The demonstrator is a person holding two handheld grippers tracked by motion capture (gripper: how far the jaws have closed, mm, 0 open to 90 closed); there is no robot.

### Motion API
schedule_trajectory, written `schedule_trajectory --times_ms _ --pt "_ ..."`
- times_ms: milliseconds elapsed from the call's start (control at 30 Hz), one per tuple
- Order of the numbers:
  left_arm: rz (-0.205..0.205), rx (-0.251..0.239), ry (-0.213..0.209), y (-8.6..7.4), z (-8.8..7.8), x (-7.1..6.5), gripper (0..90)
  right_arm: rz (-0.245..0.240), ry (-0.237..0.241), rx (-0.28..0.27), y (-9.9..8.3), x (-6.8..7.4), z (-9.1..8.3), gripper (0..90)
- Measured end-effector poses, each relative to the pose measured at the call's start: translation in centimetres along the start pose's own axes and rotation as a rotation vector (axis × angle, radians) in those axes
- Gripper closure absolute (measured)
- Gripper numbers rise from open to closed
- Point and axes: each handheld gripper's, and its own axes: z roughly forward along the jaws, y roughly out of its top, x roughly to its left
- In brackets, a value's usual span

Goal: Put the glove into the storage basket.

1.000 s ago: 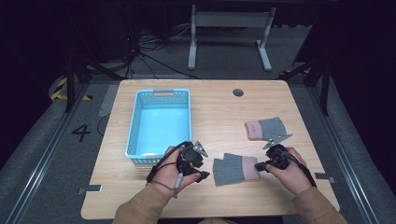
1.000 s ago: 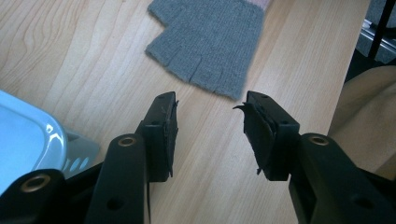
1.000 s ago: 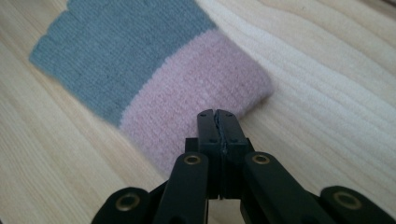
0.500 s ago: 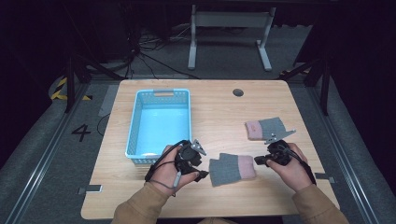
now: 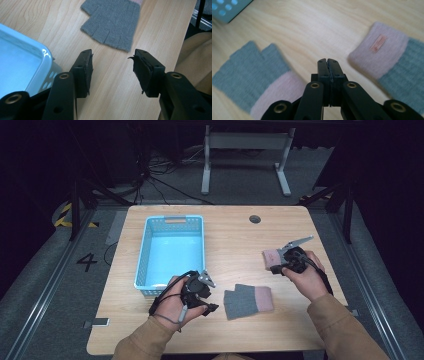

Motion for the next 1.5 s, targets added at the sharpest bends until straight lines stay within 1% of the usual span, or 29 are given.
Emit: schedule_trajectory --times_ms 33,67,100,133,200,267,300,333,433,467,500,533,567,700,733,833,867,1033,1100,1133,1200,1267,1333,1367,1467,1500 --pt "-0.009 -0.005 0.001 -0.2 -0.1 0.1 50.7 0.004 -0.004 -0.004 0.3 -0.2 0.1 90.0" --pt "-0.011 -0.006 0.002 -0.3 -0.1 0.2 50.7 0.013 -0.016 -0.016 1.3 -1.0 0.5 90.0" --pt "-0.022 -0.011 0.004 -0.5 -0.3 0.3 50.6 0.014 -0.028 -0.018 1.8 -1.3 0.7 90.0" --pt "-0.022 -0.011 0.004 -0.5 -0.3 0.3 50.7 0.014 -0.028 -0.018 1.8 -1.3 0.7 90.0" --pt "-0.032 -0.015 0.007 -0.7 -0.4 0.3 50.7 0.030 -0.041 -0.021 2.6 -2.2 1.2 89.9" --pt "-0.036 -0.022 0.008 -0.9 -0.5 0.2 50.7 0.050 -0.038 -0.026 3.4 -3.2 1.8 89.9" --pt "-0.034 -0.020 0.011 -1.0 -0.7 0.3 50.7 0.058 -0.035 -0.020 3.7 -3.6 2.1 89.9" --pt "-0.042 -0.024 0.012 -1.2 -0.7 0.3 50.7 0.067 -0.050 -0.006 4.1 -4.4 2.7 89.9" --pt "-0.055 -0.021 0.018 -1.6 -0.9 0.3 50.5 0.069 -0.069 0.005 4.6 -5.3 3.5 89.9" --pt "-0.055 -0.021 0.018 -1.6 -0.9 0.3 50.5 0.069 -0.069 0.005 4.6 -5.3 3.5 89.9" --pt "-0.058 -0.024 0.023 -1.8 -1.0 0.4 50.3 0.068 -0.080 0.004 4.9 -5.8 4.0 89.9" --pt "-0.058 -0.024 0.023 -1.8 -1.0 0.4 50.2 0.068 -0.080 0.004 4.9 -5.8 4.0 89.9" --pt "-0.063 -0.027 0.023 -1.9 -1.1 0.4 50.1 0.065 -0.090 0.007 5.2 -6.2 4.5 90.0" --pt "-0.067 -0.026 0.023 -2.1 -1.1 0.5 49.7 0.074 -0.100 0.017 5.5 -6.8 5.7 89.9" --pt "-0.067 -0.026 0.023 -2.1 -1.1 0.5 49.7 0.074 -0.100 0.017 5.5 -6.8 5.7 89.9" --pt "-0.070 -0.026 0.021 -2.1 -1.0 0.5 49.6 0.085 -0.110 0.024 5.8 -7.1 6.5 89.9" --pt "-0.067 -0.025 0.021 -2.1 -0.9 0.6 49.6 0.097 -0.115 0.025 5.9 -7.3 6.8 89.9" --pt "-0.070 -0.023 0.020 -2.0 -0.8 0.8 49.1 0.117 -0.132 0.016 6.0 -7.7 7.4 89.8" --pt "-0.067 -0.021 0.018 -1.9 -0.7 0.8 49.1 0.127 -0.140 0.025 6.0 -7.9 7.7 89.8" --pt "-0.067 -0.021 0.018 -1.9 -0.7 0.8 49.1 0.127 -0.140 0.025 6.0 -7.9 7.7 89.8" --pt "-0.064 -0.022 0.019 -1.9 -0.7 0.8 49.1 0.129 -0.135 0.044 5.9 -8.1 8.0 89.8" --pt "-0.066 -0.024 0.015 -1.9 -0.8 0.8 49.0 0.134 -0.130 0.046 5.8 -8.1 8.1 89.8" --pt "-0.067 -0.022 0.016 -1.9 -0.7 0.8 49.0 0.132 -0.134 0.050 5.7 -8.0 8.1 89.9" --pt "-0.066 -0.020 0.015 -1.9 -0.7 0.9 49.0 0.130 -0.124 0.054 5.7 -8.0 8.1 89.9" --pt "-0.062 -0.021 0.014 -1.9 -0.7 0.8 49.0 0.136 -0.120 0.065 5.7 -7.8 8.1 89.8" --pt "-0.062 -0.024 0.016 -1.8 -0.7 0.8 49.0 0.135 -0.109 0.082 5.5 -7.6 8.0 89.9"
